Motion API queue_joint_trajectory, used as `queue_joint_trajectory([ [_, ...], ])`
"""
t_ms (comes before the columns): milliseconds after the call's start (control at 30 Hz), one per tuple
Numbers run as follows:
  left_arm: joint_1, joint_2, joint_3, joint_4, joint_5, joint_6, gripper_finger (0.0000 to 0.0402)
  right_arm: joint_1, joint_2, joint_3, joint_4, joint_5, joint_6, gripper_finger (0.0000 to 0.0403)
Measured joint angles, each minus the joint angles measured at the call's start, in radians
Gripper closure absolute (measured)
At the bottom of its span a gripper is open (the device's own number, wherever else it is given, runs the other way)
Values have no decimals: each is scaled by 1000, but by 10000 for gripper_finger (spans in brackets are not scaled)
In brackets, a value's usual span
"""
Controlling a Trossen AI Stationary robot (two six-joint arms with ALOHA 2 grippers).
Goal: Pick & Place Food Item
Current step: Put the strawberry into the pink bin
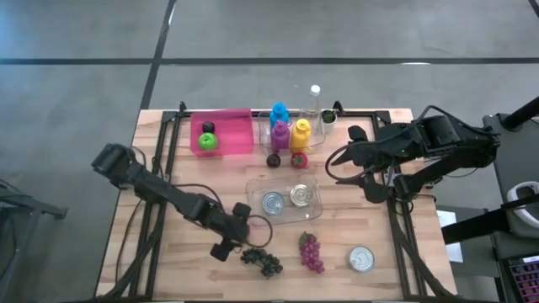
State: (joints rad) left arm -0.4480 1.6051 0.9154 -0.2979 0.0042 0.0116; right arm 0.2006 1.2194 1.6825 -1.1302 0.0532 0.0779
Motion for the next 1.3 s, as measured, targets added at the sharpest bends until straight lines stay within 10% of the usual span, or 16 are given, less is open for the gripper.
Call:
queue_joint_trajectory([
  [633, -15, 59, 17, -21, 8, 215, 148, 0, 0, 0, 10, 0, 2, 170],
  [1300, -15, 126, -13, 6, -141, 281, 248, 0, 0, 0, 10, 0, 2, 177],
])
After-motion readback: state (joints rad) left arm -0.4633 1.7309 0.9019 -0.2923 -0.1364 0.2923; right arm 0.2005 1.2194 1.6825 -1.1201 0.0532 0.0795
